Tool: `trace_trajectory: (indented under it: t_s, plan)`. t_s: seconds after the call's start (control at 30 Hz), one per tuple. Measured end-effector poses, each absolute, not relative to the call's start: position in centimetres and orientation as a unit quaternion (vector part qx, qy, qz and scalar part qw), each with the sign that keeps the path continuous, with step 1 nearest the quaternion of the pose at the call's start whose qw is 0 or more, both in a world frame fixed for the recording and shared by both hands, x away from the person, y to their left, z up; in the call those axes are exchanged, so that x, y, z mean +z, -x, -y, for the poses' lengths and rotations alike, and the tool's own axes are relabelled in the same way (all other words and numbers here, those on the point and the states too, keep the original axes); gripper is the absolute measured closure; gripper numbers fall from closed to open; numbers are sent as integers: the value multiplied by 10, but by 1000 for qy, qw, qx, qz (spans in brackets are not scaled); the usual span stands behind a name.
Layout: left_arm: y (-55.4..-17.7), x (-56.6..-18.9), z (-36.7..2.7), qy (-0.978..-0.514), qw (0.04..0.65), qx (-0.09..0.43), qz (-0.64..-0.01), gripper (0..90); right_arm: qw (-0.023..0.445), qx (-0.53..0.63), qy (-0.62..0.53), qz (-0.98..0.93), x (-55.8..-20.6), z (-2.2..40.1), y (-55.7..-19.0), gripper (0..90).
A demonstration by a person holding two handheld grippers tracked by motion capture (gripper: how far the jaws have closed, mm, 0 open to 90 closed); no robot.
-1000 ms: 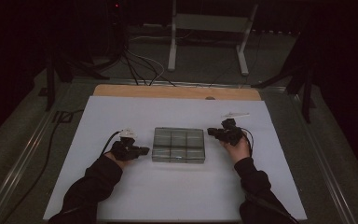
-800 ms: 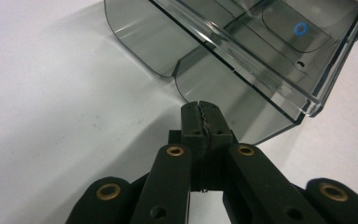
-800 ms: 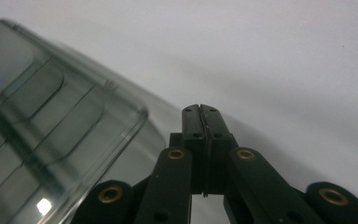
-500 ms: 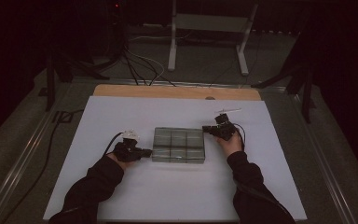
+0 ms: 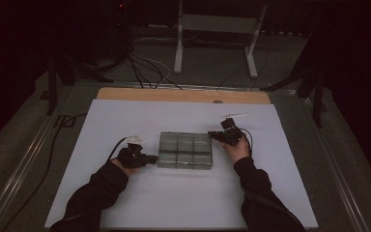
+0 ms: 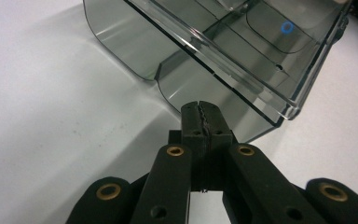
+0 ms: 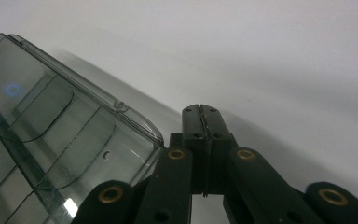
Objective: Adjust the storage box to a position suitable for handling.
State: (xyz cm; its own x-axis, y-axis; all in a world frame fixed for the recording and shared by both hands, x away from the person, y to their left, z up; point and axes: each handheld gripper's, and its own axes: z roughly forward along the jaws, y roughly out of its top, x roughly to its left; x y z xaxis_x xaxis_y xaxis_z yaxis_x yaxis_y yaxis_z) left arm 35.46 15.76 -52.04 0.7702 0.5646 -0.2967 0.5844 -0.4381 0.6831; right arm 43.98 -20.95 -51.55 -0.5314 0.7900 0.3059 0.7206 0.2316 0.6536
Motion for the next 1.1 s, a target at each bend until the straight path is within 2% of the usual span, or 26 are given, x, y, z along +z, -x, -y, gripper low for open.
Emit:
trace_trajectory:
  t_s: [1.1]
  plan:
    - [-319, -514, -162, -864, 394, -26, -312, 900, 29, 379, -493, -783, -513, 205, -400, 900]
